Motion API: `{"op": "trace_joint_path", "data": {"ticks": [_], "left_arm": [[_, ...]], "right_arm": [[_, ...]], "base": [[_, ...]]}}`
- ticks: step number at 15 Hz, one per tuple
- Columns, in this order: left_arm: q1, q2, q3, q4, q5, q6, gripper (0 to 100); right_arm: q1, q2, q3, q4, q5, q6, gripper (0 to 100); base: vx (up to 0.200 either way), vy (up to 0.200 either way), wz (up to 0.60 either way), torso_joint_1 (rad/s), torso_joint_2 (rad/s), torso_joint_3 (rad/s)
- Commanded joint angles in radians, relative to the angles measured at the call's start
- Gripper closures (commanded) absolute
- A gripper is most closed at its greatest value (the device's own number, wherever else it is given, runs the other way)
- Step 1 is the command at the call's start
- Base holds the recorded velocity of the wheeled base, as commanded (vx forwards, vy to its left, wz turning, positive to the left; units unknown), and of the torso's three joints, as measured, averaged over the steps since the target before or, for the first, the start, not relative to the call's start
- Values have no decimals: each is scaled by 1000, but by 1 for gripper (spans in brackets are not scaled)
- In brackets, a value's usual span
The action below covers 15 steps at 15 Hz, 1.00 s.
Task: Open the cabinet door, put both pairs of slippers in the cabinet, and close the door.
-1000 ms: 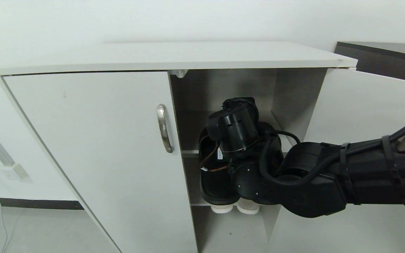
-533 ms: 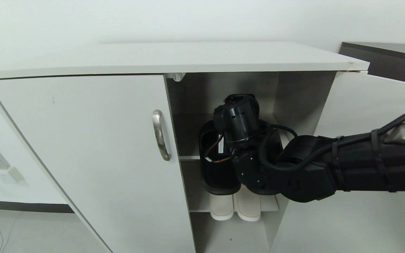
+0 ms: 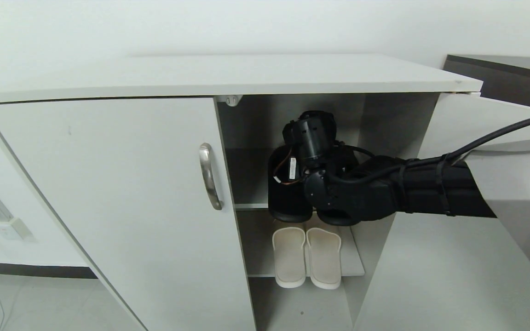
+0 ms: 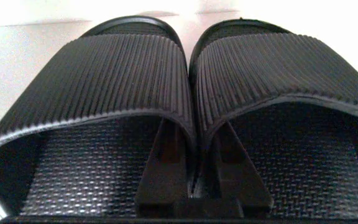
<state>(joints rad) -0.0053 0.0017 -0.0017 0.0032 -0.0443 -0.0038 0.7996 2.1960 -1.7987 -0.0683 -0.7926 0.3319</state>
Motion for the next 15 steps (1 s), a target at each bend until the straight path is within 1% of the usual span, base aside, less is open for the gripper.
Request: {"op": "trace_joint_path", "data": {"ticks": [1, 5, 11, 12, 15], "left_arm": [[1, 1, 0, 0, 0, -1, 100], [1, 0, 0, 0, 0, 1, 100], [-1, 1, 0, 0, 0, 1, 100], [-1, 1, 0, 0, 0, 1, 100], [1, 0, 0, 1, 0, 1, 100]], "right_arm": [[-11, 33, -60, 33, 1, -1, 100], [-14, 41, -93, 42, 27, -36, 100], [-30, 53, -100, 45, 30, -36, 100], [-30, 53, -100, 45, 30, -36, 0], [-23, 44, -79, 44, 29, -28, 0]], "base": [[0, 0, 0, 0, 0, 0], [0, 0, 0, 0, 0, 0], [0, 0, 0, 0, 0, 0], [0, 0, 0, 0, 0, 0], [0, 0, 0, 0, 0, 0]]}}
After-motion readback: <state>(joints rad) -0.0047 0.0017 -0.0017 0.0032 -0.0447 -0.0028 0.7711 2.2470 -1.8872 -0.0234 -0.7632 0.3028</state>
